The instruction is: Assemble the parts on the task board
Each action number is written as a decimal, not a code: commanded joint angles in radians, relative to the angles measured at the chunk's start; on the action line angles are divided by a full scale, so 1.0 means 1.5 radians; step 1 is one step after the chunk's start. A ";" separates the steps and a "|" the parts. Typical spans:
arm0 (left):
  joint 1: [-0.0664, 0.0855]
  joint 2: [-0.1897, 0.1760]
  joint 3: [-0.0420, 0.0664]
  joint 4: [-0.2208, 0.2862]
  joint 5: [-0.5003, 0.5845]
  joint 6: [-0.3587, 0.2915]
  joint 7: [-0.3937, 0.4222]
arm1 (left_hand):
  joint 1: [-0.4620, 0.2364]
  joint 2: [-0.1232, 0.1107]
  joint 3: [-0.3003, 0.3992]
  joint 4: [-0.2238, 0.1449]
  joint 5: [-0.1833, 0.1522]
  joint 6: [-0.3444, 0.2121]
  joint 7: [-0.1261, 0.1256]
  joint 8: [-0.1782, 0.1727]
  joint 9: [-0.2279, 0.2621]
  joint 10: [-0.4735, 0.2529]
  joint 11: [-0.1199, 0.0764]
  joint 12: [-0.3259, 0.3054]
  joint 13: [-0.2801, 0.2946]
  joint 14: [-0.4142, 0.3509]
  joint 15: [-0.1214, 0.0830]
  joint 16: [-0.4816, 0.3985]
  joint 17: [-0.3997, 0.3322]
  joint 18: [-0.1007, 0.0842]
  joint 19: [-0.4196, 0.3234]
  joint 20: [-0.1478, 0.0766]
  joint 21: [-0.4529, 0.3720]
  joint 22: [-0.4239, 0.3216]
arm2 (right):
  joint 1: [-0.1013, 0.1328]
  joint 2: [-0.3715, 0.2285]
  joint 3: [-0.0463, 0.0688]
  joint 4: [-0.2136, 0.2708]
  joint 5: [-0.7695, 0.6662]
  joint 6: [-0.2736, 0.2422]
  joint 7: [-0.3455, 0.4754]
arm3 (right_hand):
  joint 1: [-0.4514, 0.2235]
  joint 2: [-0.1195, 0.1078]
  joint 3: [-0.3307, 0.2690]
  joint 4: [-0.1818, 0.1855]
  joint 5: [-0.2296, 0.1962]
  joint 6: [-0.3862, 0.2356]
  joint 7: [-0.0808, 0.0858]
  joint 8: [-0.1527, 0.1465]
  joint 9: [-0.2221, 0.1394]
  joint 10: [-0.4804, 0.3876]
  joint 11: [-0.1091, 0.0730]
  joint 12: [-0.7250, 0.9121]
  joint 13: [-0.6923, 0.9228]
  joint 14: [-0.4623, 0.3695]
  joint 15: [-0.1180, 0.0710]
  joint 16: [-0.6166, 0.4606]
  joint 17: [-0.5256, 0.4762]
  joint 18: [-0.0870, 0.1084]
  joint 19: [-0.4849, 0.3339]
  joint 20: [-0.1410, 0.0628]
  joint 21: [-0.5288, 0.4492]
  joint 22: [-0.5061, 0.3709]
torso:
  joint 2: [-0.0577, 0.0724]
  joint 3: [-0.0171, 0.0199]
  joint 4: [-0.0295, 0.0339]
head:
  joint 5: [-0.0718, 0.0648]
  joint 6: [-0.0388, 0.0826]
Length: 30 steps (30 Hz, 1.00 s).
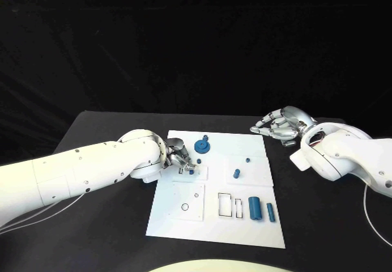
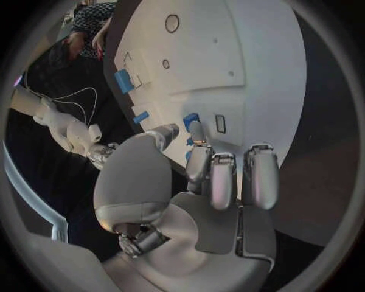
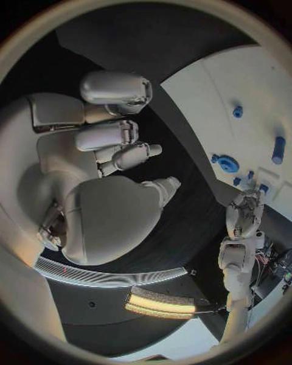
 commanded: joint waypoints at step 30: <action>0.072 0.048 0.048 -0.142 0.043 0.105 0.011 | 0.048 0.010 -0.041 -0.002 0.003 -0.094 0.054 -0.069 -0.030 -0.169 0.046 -0.202 -0.242 0.022 0.035 -0.063 0.044 0.027 -0.115 0.031 -0.083 -0.132 | 0.000 -0.001 0.000 -0.006 -0.011 0.002 0.000 | -0.011 0.004 -0.008 -0.002 -0.003 -0.006 0.000 0.005 -0.001 -0.002 -0.001 -0.004 0.000 0.059 -0.005 -0.003 0.128 0.011 -0.002 -0.002 -0.001 0.070 | 0.002 -0.0011 -0.0003 | 0.009 0.014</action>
